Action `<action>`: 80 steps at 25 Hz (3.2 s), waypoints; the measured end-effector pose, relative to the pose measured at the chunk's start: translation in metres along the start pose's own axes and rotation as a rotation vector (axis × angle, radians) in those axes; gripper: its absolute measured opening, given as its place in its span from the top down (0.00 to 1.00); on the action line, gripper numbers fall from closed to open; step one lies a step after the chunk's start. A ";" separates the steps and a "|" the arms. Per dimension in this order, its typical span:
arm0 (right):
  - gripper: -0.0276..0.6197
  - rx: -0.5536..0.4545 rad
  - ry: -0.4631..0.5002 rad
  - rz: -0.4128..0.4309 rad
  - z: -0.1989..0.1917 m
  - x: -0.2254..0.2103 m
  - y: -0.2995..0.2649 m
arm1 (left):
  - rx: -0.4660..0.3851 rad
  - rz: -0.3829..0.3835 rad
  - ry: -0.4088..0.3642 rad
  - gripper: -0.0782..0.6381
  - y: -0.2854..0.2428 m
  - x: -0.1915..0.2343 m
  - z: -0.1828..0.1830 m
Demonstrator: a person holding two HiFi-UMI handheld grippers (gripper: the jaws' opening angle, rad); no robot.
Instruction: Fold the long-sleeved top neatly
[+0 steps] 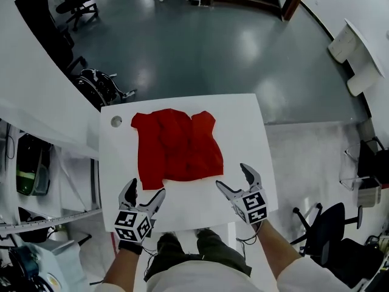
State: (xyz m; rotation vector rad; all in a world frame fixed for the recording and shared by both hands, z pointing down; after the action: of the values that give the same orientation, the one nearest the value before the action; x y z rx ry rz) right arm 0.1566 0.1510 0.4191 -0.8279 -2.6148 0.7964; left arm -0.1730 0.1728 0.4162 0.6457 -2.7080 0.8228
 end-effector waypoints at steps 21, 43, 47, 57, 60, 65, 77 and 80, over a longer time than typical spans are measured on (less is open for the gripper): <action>0.50 0.338 0.075 0.100 -0.059 -0.007 -0.091 | 0.134 0.028 0.037 0.29 -0.058 0.028 -0.031; 0.85 0.441 0.087 0.096 -0.060 0.007 -0.110 | 0.179 0.033 0.037 0.29 -0.057 0.038 -0.036; 0.85 0.431 0.068 0.127 -0.061 0.008 -0.099 | 0.202 0.026 0.037 0.29 -0.056 0.040 -0.040; 0.85 0.443 0.070 0.171 -0.074 0.022 -0.083 | 0.213 -0.075 -0.030 0.30 -0.092 0.063 -0.001; 0.85 0.447 0.071 0.180 -0.079 0.023 -0.081 | 0.217 -0.155 -0.114 0.30 -0.126 0.079 0.052; 0.85 0.450 0.072 0.190 -0.084 0.021 -0.081 | 0.336 -0.133 -0.212 0.30 -0.181 0.110 0.096; 0.85 0.459 0.102 0.226 -0.092 0.012 -0.072 | 0.504 -0.204 -0.110 0.30 -0.226 0.148 0.100; 0.85 0.466 0.112 0.235 -0.094 0.013 -0.068 | 0.540 -0.215 -0.109 0.30 -0.233 0.155 0.103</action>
State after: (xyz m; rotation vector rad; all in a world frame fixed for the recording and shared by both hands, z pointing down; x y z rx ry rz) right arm 0.1555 0.1514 0.5355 -1.0076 -2.1265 1.3142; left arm -0.2079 -0.1126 0.4949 1.0938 -2.4409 1.5090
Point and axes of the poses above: the fingertips, and each gripper's own axes: y backward along the fingers, x to its left, z out of its top, the point moved 8 cm from there along y, backward along the fingers, and after that the axes turned 6 degrees about y, right-handed, at the moved point
